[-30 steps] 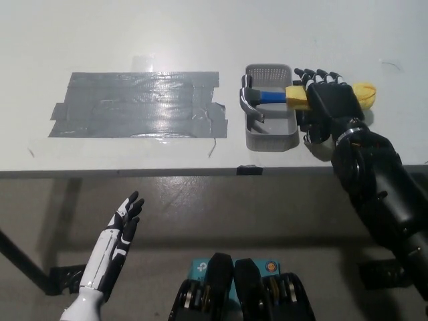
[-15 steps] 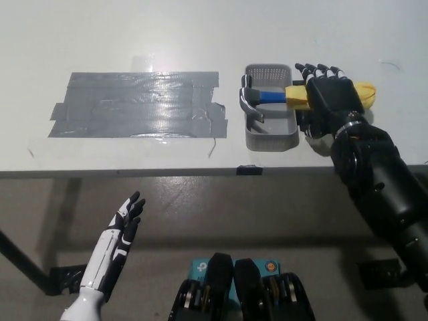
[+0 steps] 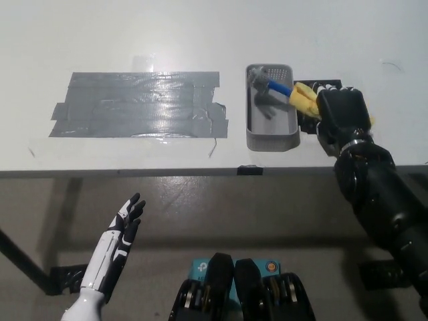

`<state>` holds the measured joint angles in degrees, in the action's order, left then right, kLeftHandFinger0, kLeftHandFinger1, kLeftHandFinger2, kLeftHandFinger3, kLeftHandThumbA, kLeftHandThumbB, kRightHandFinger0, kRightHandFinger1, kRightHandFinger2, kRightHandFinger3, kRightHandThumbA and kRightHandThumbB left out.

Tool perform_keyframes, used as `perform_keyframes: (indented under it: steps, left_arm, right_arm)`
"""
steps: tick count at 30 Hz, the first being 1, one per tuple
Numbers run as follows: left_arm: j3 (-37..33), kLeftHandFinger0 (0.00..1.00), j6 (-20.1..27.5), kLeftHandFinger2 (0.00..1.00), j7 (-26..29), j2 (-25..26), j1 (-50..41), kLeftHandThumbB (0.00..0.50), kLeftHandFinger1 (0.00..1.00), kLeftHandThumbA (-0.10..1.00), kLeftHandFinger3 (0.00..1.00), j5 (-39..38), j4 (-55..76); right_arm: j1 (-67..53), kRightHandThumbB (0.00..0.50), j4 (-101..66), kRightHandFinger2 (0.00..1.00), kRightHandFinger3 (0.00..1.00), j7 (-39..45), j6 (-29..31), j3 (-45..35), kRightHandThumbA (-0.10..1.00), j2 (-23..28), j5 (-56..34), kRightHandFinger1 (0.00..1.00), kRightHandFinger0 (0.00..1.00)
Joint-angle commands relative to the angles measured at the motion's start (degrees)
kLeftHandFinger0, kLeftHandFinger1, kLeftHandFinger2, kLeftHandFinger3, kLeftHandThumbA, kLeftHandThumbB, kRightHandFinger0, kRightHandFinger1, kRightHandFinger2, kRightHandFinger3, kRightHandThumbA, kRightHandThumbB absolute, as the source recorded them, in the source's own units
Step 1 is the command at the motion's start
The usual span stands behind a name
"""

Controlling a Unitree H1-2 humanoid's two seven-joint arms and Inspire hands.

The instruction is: The robot picks the hammer with right hand and hits the black area on the desk and places it back.

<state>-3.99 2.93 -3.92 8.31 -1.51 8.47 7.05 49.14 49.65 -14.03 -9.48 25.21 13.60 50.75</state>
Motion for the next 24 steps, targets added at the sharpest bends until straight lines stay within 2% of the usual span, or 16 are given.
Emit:
perform_keyframes:
  steps: [1,3,6,8,9,10,11,13,17,19,21,24]
  left_arm:
    - [0.54,1.0,2.12,1.0,-0.33,0.87,0.37,0.066,1.0,1.0,1.0,-0.64,1.83]
    - [0.54,1.0,1.91,1.0,-0.42,0.87,0.41,0.067,1.0,1.0,1.0,-0.74,1.89]
    - [0.55,1.0,1.85,1.0,-0.5,0.98,0.67,0.073,1.0,1.0,1.0,-0.71,1.8]
    - [0.6,1.0,1.77,1.0,-0.51,1.01,0.85,0.079,1.0,1.0,1.0,-0.67,1.82]
    - [0.6,1.0,1.71,1.0,-0.53,1.07,0.89,0.08,1.0,1.0,1.0,-0.56,1.82]
    - [0.6,1.0,1.58,1.0,-0.6,1.05,0.89,0.078,1.0,1.0,1.0,-0.6,1.96]
    - [0.63,1.0,2.29,1.0,-0.57,1.03,0.98,0.066,1.0,1.0,1.0,-0.75,1.74]
    - [0.62,1.0,2.11,1.0,-0.7,1.06,1.06,0.068,1.0,1.0,1.0,-0.82,1.88]
    - [0.64,1.0,1.37,1.0,-1.1,1.05,1.49,0.068,1.0,1.0,1.0,-1.46,1.99]
    - [0.65,1.0,1.24,1.0,-1.19,1.08,1.59,0.062,1.0,1.0,1.0,-1.61,2.0]
    - [0.71,1.0,0.97,1.0,-1.25,1.11,1.58,0.06,1.0,1.0,1.0,-1.76,2.16]
    - [0.64,1.0,0.76,1.0,-1.41,1.23,1.6,0.043,1.0,1.0,1.0,-1.78,2.52]
  right_arm:
    - [8.58,0.257,6.77,0.75,0.8,-25.13,12.02,2.46,-0.1,2.4,3.47,0.33,0.0]
    - [8.44,0.24,6.15,0.77,0.81,-24.87,12.06,2.69,-0.1,2.94,3.36,0.35,0.0]
    - [7.71,0.206,3.54,0.74,0.81,-22.62,15.02,0.44,-0.1,3.47,-0.22,0.35,0.0]
    - [7.45,0.168,1.08,0.77,0.89,-18.26,15.33,-2.21,-0.1,3.3,-3.79,0.41,0.0]
    - [7.32,0.168,-0.36,0.79,0.91,-15.61,14.7,-3.65,-0.1,3.15,-5.55,0.42,0.0]
    - [7.09,0.146,-2.66,0.81,0.86,-11.56,14.66,-5.87,-0.1,3.03,-8.53,0.43,0.0]
    - [6.9,0.117,-5.55,0.76,0.76,-5.97,14.47,-9.09,-0.1,2.73,-13.19,0.38,0.0]
    - [7.35,0.14,-8.57,0.69,0.64,0.41,14.41,-13.56,-0.1,2.25,-19.87,0.31,0.0]
    - [9.4,0.15,-12.79,0.78,0.75,10.75,8.35,-20.51,-0.1,1.33,-29.5,0.39,0.01]
    - [10.4,0.157,-13.52,0.79,0.74,13.62,8.35,-22.56,-0.1,1.51,-32.6,0.41,0.0]
    - [11.35,0.167,-14.94,0.81,0.73,16.66,4.46,-24.55,-0.1,1.44,-34.82,0.44,0.02]
    - [12.3,0.121,-15.53,0.89,0.78,22.9,1.6,-27.72,-0.1,1.98,-40.42,0.52,0.03]
